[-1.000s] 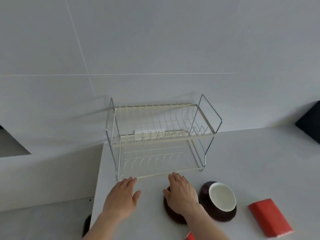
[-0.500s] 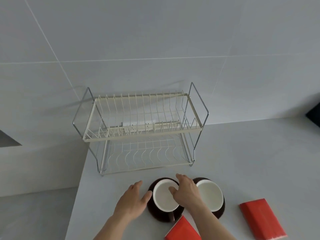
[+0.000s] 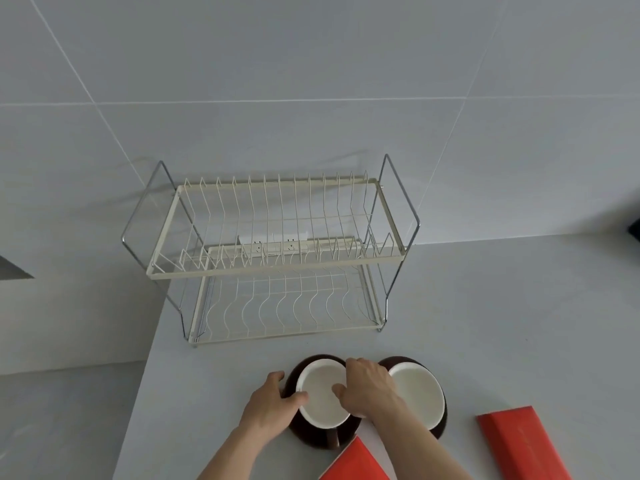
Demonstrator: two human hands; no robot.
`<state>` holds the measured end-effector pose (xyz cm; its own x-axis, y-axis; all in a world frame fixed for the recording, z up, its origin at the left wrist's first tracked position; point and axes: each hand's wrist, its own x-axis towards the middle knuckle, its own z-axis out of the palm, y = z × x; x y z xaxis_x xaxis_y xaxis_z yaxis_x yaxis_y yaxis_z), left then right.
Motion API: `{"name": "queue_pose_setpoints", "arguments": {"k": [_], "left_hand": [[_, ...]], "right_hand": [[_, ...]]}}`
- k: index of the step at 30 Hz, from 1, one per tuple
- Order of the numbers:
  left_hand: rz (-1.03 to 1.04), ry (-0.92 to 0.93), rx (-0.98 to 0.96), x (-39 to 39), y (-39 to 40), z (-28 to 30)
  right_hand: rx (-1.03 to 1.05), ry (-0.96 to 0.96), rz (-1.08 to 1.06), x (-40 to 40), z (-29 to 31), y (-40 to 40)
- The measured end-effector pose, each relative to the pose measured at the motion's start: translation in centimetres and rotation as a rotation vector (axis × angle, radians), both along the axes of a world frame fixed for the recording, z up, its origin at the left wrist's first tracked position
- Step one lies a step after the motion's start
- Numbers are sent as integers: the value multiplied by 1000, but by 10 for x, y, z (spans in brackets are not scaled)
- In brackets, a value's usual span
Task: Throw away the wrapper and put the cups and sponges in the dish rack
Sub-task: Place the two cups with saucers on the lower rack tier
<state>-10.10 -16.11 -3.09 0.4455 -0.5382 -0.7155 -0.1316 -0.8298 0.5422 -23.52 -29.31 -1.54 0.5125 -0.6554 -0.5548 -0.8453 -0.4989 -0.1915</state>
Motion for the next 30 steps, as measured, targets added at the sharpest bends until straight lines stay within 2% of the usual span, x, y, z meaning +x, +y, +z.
{"name": "queue_pose_setpoints", "arguments": {"k": [9,16,22,30], "left_hand": [[157,-41,-50,23,24,4],[229,-3,-73,51,43,1],[184,77,-114,64,53,-10],[264,148,-163,58,54,-1]], "right_hand": [[118,-99,-40,29,-1,12],[307,-311,-299,38,-13,23],[314,-303,-448,36,-14,29],[404,-372,-560,28,-25,33]]}}
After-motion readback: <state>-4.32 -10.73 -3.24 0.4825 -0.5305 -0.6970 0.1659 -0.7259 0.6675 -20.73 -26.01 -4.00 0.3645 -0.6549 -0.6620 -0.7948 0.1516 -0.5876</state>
